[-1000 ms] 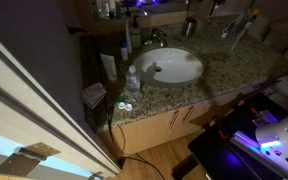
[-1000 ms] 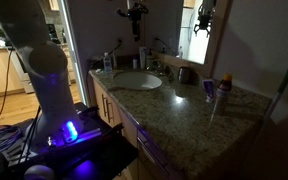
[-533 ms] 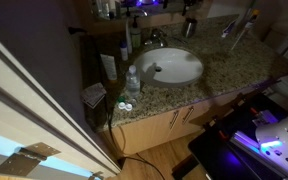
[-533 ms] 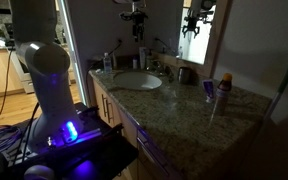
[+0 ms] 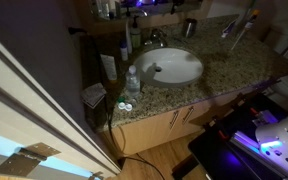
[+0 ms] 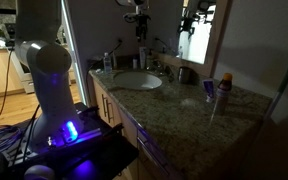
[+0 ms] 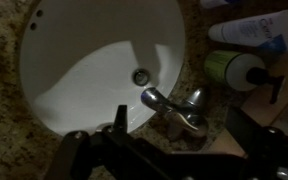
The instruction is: Move the bottle to the right
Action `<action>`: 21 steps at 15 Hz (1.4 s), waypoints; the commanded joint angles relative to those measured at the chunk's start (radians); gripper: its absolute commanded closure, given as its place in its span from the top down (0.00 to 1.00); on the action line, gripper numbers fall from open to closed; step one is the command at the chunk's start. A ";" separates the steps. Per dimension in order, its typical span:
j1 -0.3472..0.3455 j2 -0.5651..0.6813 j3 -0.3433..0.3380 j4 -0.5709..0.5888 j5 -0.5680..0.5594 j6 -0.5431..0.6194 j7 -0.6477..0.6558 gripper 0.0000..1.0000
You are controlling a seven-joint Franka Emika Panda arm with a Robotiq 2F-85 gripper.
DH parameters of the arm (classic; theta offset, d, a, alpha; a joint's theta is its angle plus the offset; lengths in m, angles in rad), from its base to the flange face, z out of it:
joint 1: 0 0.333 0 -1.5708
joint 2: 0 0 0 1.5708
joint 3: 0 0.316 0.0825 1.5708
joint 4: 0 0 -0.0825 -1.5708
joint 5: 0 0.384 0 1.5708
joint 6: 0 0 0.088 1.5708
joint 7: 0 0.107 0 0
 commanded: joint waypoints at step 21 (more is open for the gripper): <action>0.135 0.596 -0.132 0.699 -0.013 -0.019 0.135 1.00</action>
